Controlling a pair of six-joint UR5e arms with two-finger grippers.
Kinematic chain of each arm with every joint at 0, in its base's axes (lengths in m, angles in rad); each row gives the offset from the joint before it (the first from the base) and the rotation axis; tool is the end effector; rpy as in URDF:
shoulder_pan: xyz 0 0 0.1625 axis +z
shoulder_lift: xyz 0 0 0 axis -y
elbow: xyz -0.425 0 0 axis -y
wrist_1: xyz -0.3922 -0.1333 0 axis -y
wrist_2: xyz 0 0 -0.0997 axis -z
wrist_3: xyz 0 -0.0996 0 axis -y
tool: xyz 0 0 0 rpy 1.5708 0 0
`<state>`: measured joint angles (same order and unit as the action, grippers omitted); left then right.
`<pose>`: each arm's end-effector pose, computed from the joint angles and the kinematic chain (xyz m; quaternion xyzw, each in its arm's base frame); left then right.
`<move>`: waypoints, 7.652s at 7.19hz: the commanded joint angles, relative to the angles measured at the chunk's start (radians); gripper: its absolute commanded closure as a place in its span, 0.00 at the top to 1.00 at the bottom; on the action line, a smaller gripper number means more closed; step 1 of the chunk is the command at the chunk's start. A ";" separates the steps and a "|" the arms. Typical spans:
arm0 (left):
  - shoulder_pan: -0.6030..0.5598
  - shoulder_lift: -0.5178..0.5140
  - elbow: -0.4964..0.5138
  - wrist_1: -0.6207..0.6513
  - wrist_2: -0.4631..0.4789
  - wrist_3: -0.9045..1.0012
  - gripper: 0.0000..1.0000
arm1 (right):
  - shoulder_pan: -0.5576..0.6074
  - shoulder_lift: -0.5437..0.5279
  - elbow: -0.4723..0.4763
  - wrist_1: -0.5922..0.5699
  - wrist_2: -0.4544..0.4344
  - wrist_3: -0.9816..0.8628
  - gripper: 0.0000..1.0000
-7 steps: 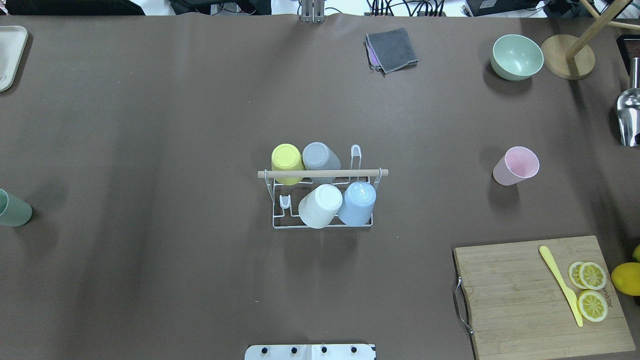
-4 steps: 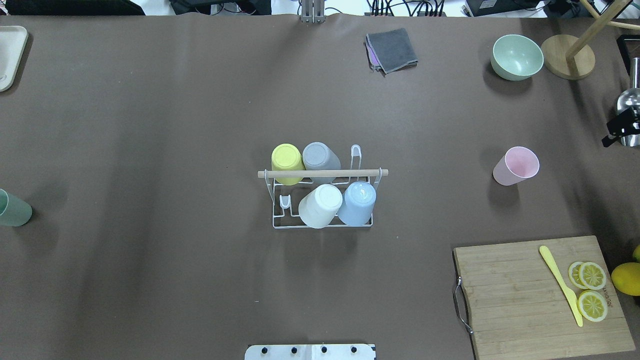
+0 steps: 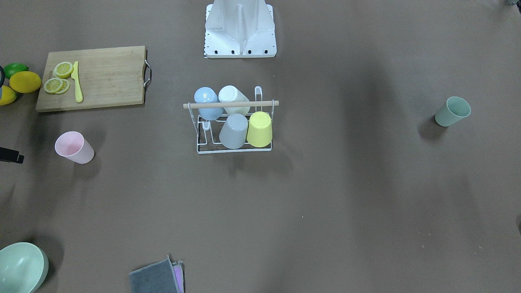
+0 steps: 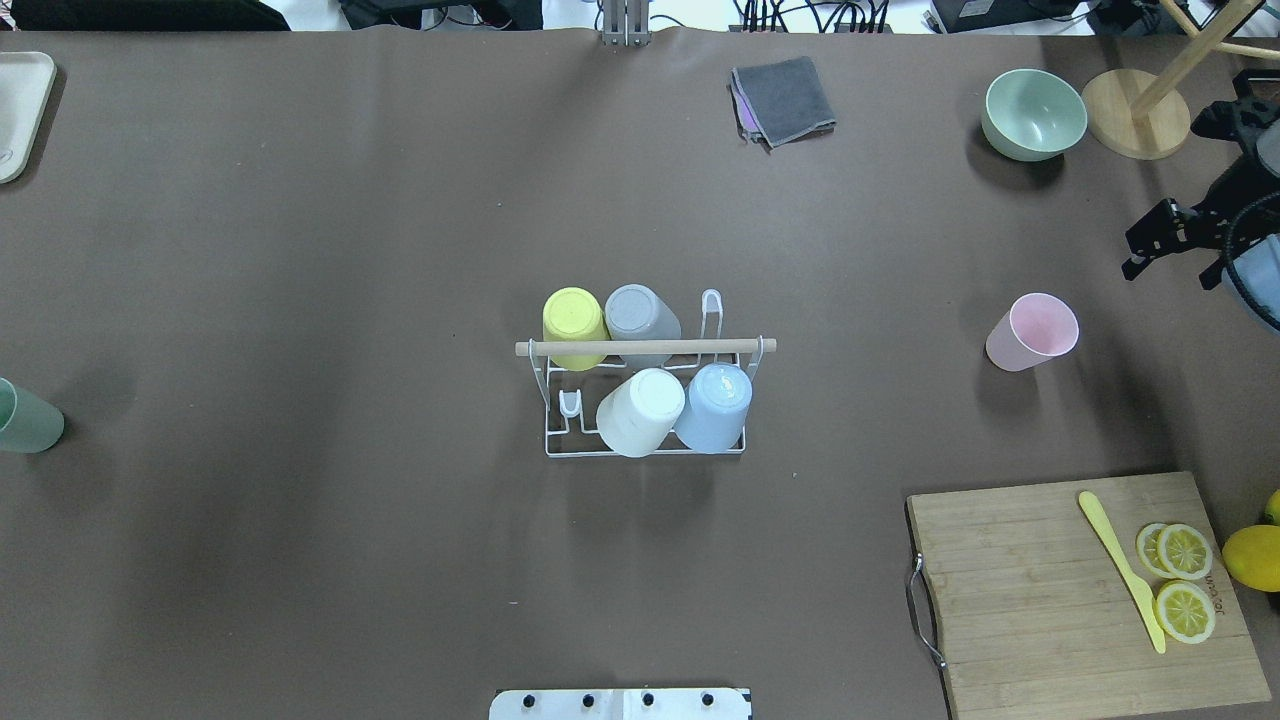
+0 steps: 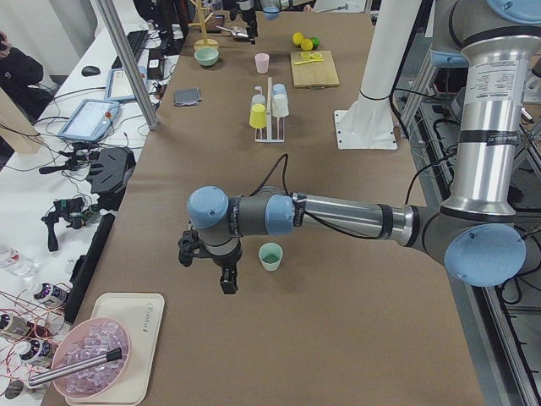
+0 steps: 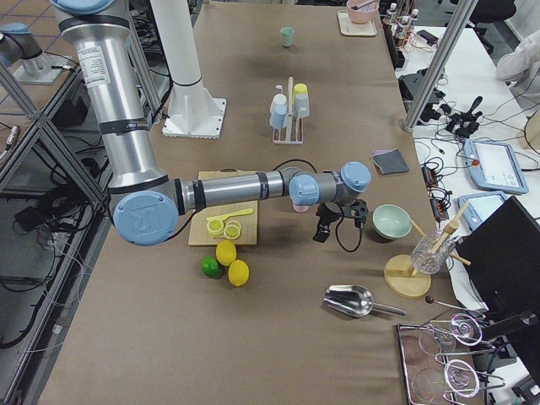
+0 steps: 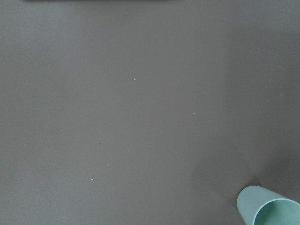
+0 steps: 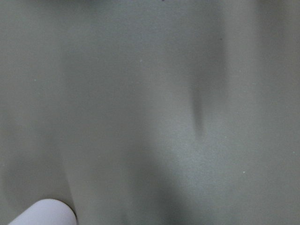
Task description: Place cup on cup holder
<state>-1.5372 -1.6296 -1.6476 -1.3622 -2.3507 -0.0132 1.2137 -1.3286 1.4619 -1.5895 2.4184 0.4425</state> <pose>-0.0462 -0.5097 0.6116 -0.0426 0.3790 -0.0044 0.9244 -0.1538 -0.5801 0.5771 -0.1117 -0.3985 0.0153 0.9102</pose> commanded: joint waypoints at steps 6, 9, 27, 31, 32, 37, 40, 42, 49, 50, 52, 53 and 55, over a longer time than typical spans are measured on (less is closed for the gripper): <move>0.224 -0.300 0.219 0.212 0.004 0.018 0.98 | -0.063 0.213 -0.147 -0.150 0.004 -0.014 1.00; 0.296 -0.361 0.350 0.287 0.002 0.208 0.98 | -0.092 0.272 -0.190 -0.205 0.013 -0.014 1.00; 0.480 -0.400 0.563 0.472 -0.004 0.435 0.98 | -0.168 0.341 -0.324 -0.422 0.088 -0.317 0.99; 0.486 -0.397 0.568 0.531 -0.002 0.429 0.98 | -0.191 0.348 -0.350 -0.450 0.100 -0.327 0.97; 0.496 -0.395 0.569 0.531 -0.002 0.432 0.98 | -0.191 0.348 -0.350 -0.478 0.102 -0.359 0.96; 0.500 -0.369 0.569 0.531 -0.001 0.434 0.98 | -0.207 0.347 -0.357 -0.518 0.116 -0.377 0.95; 0.508 -0.368 0.569 0.531 -0.001 0.435 0.98 | -0.220 0.348 -0.387 -0.520 0.117 -0.378 0.91; 0.508 -0.358 0.566 0.535 -0.001 0.435 0.98 | -0.220 0.353 -0.385 -0.541 0.135 -0.378 0.81; 0.508 -0.358 0.568 0.555 -0.001 0.437 0.86 | -0.206 0.358 -0.376 -0.563 0.136 -0.401 0.17; 0.509 -0.358 0.568 0.554 -0.001 0.438 0.66 | -0.188 0.358 -0.371 -0.561 0.134 -0.439 0.17; 0.503 -0.358 0.569 0.555 -0.001 0.463 0.28 | -0.163 0.356 -0.350 -0.550 0.131 -0.493 0.17; 0.500 -0.355 0.569 0.555 -0.001 0.463 0.16 | -0.152 0.353 -0.342 -0.549 0.130 -0.530 0.16; 0.490 -0.355 0.552 0.560 0.002 0.466 0.08 | -0.128 0.338 -0.312 -0.528 0.131 -0.599 0.12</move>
<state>-1.0395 -1.9855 -1.0827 -0.8059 -2.3509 0.4504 1.0709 -0.9804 1.1283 -2.1324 2.5492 -0.1132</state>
